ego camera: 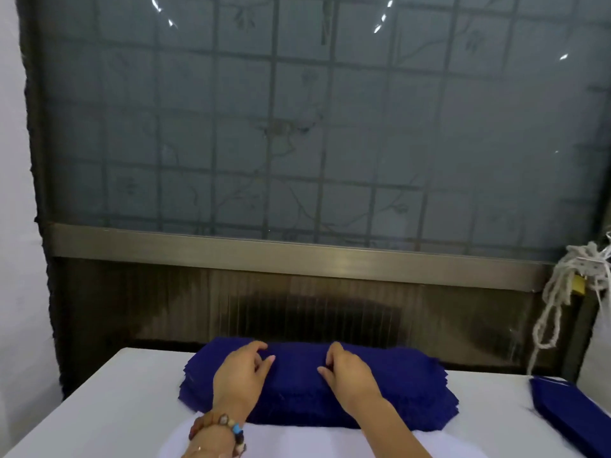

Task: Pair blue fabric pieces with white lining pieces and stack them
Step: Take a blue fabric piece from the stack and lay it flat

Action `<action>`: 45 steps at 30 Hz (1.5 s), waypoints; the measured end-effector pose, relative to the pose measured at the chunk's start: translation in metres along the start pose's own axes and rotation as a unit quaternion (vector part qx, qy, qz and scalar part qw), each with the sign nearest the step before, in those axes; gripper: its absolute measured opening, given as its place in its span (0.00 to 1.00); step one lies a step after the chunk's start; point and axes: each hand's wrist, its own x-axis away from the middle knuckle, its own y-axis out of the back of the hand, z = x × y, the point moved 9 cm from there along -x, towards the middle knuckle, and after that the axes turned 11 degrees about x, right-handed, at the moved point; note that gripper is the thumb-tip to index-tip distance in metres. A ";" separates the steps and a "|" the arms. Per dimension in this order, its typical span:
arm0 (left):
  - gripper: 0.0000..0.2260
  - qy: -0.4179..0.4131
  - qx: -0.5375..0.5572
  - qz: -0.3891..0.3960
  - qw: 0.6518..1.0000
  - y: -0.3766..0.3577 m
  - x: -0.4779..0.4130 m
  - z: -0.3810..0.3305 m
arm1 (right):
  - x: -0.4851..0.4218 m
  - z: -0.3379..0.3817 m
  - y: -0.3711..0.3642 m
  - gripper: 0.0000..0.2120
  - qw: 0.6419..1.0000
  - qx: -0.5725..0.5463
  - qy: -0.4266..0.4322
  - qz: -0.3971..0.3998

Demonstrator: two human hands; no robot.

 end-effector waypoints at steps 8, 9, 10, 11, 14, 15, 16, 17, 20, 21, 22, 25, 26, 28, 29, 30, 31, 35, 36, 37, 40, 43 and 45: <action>0.20 -0.019 -0.169 0.064 0.983 -0.024 -0.018 -0.003 | -0.013 -0.002 -0.006 0.23 0.999 0.047 0.007 0.001; 0.20 -0.020 -0.176 0.066 0.982 -0.026 -0.018 -0.003 | -0.013 -0.003 -0.006 0.23 0.999 0.052 0.005 -0.001; 0.19 -0.020 -0.182 0.067 0.981 -0.028 -0.017 -0.004 | -0.014 -0.003 -0.007 0.23 0.998 0.059 0.004 -0.001; 0.19 -0.021 -0.186 0.067 0.980 -0.029 -0.017 -0.004 | -0.015 -0.004 -0.007 0.22 0.998 0.067 0.005 0.000; 0.17 -0.026 -0.212 0.063 0.975 -0.034 -0.017 -0.007 | -0.017 -0.003 -0.009 0.22 0.996 0.089 0.007 0.002; 0.16 -0.028 -0.221 0.064 0.973 -0.036 -0.017 -0.007 | -0.018 -0.003 -0.009 0.21 0.996 0.093 0.007 0.002; 0.16 -0.030 -0.230 0.066 0.970 -0.037 -0.018 -0.008 | -0.019 -0.003 -0.009 0.21 0.995 0.096 0.008 0.001; 0.16 -0.032 -0.241 0.071 0.967 -0.039 -0.018 -0.010 | -0.019 -0.002 -0.008 0.20 0.995 0.098 0.007 -0.001; 0.21 -0.051 -0.268 0.088 0.958 -0.040 -0.022 -0.014 | -0.020 -0.002 -0.006 0.19 0.995 0.101 0.003 -0.003; 0.21 -0.060 -0.269 0.095 0.957 -0.040 -0.024 -0.016 | -0.020 -0.002 -0.006 0.18 0.995 0.099 0.001 -0.003; 0.19 -0.069 -0.262 0.102 0.957 -0.039 -0.026 -0.017 | -0.020 -0.001 -0.006 0.17 0.995 0.098 0.001 -0.003; 0.09 -0.103 -0.192 0.100 0.971 -0.034 -0.030 -0.018 | -0.019 0.000 -0.006 0.15 0.995 0.095 0.004 -0.010; 0.07 -0.116 -0.162 0.090 0.976 -0.031 -0.032 -0.017 | -0.019 0.000 -0.006 0.15 0.996 0.093 0.005 -0.011; 0.07 -0.128 -0.124 0.069 0.982 -0.026 -0.032 -0.012 | -0.018 0.000 -0.006 0.14 0.996 0.091 0.007 -0.011; 0.07 -0.128 -0.118 0.057 0.983 -0.024 -0.032 -0.010 | -0.018 -0.001 -0.006 0.14 0.996 0.090 0.009 -0.012; 0.07 -0.126 -0.122 0.045 0.983 -0.024 -0.033 -0.006 | -0.019 -0.001 -0.007 0.14 0.996 0.091 0.010 -0.014; 0.07 -0.121 -0.129 0.037 0.984 -0.024 -0.034 -0.003 | -0.019 -0.001 -0.007 0.14 0.995 0.093 0.012 -0.016; 0.18 -0.072 -0.141 0.087 0.983 -0.036 -0.036 0.008 | -0.020 -0.001 -0.008 0.13 0.994 0.101 0.016 -0.025; 0.19 -0.063 -0.153 0.101 0.981 -0.038 -0.036 0.009 | -0.020 -0.002 -0.008 0.13 0.994 0.101 0.017 -0.027; 0.19 -0.058 -0.167 0.110 0.978 -0.039 -0.037 0.009 | -0.020 -0.002 -0.009 0.14 0.994 0.100 0.017 -0.030; 0.18 -0.062 -0.194 0.114 0.972 -0.040 -0.037 0.006 | -0.021 -0.002 -0.010 0.17 0.994 0.100 0.014 -0.029; 0.15 -0.082 -0.196 0.093 0.973 -0.038 -0.037 -0.001 | -0.021 -0.003 -0.011 0.21 0.994 0.106 0.008 -0.021; 0.13 -0.094 -0.187 0.080 0.975 -0.037 -0.037 -0.005 | -0.022 -0.004 -0.012 0.22 0.994 0.109 0.005 -0.010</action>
